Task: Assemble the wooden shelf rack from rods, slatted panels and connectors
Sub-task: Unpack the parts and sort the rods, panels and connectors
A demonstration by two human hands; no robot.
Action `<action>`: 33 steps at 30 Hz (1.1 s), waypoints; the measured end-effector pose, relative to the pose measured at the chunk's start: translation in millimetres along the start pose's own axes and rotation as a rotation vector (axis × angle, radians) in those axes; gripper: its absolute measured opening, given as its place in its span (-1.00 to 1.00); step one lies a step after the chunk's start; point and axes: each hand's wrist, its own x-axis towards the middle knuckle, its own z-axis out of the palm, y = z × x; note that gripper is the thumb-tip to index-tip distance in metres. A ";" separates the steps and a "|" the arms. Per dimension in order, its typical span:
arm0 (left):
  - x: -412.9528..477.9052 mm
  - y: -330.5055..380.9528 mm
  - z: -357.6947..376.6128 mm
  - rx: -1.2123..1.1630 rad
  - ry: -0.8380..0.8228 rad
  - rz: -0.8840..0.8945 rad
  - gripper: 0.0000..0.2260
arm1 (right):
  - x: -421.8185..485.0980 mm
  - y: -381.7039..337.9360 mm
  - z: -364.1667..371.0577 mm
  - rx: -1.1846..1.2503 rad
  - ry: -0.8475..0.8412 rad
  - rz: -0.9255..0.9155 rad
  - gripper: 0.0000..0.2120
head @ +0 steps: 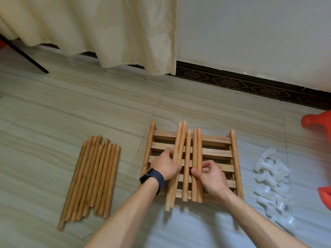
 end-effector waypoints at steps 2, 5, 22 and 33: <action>-6.1 -11.4 -23.5 -0.181 -0.056 0.012 -0.59 | -6.4 -6.5 -9.1 0.009 0.031 -0.031 -0.67; -22.8 -38.8 -75.7 -0.368 -0.076 0.008 -0.59 | -22.6 -26.7 -22.0 0.054 -0.009 -0.106 -0.69; -28.6 -296.0 -206.0 -0.017 0.203 -0.470 -0.65 | -74.5 -107.3 215.3 -0.310 -0.358 -0.069 -0.85; -15.9 -300.8 -177.3 0.076 0.373 -0.347 -0.52 | -68.0 -107.0 232.0 -0.519 -0.252 -0.073 -0.70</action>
